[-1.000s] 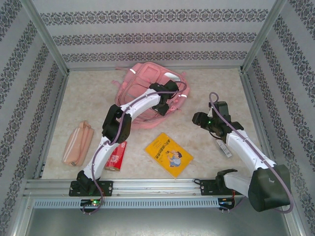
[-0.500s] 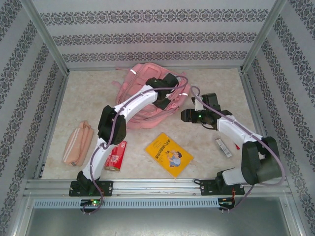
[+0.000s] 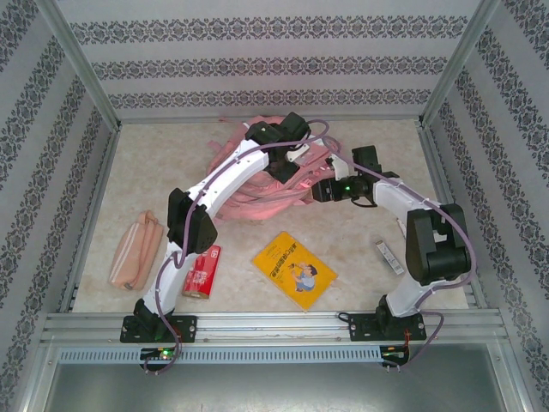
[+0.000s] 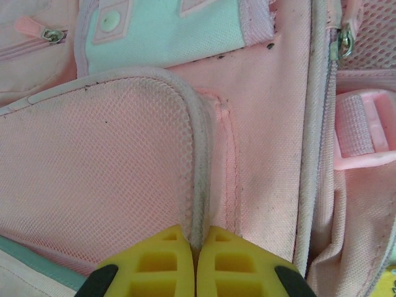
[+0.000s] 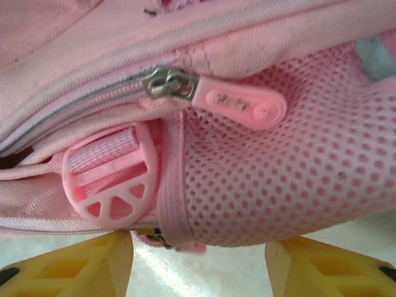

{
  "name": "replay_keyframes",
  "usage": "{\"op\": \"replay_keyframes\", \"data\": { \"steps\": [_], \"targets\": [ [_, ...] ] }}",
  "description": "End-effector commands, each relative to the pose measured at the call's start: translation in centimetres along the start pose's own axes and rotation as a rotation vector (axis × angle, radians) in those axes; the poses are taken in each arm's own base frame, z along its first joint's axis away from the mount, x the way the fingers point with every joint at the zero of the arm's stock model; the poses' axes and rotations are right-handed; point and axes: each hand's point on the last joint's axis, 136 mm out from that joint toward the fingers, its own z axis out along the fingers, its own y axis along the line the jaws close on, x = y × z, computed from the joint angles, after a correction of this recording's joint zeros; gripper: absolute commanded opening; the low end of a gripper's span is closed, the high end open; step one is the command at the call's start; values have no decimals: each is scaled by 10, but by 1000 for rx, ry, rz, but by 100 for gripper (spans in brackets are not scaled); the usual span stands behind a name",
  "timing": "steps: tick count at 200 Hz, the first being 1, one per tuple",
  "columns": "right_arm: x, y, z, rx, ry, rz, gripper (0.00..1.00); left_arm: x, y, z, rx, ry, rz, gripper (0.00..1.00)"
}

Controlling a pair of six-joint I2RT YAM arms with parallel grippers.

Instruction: Pack the student bag

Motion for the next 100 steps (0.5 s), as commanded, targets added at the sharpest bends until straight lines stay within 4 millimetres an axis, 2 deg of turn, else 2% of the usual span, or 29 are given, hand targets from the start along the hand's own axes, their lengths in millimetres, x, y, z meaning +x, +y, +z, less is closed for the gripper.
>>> {"op": "replay_keyframes", "data": {
  "steps": [1, 52, 81, 100],
  "targets": [
    [-7, 11, 1, -87, -3, -9, 57, -19, 12, -56, 4, -131, -17, 0],
    [-5, 23, 1, -160, -8, 9, 50, -25, 8, -62, 43, -160, -42, 0],
    [-2, 26, 0, -178, -3, 12, 45, -30, 12, -71, 52, -191, -78, 0],
    [1, 25, 1, -175, 4, 26, 44, -32, 17, -73, 52, -205, -96, 0]
  ]
}}
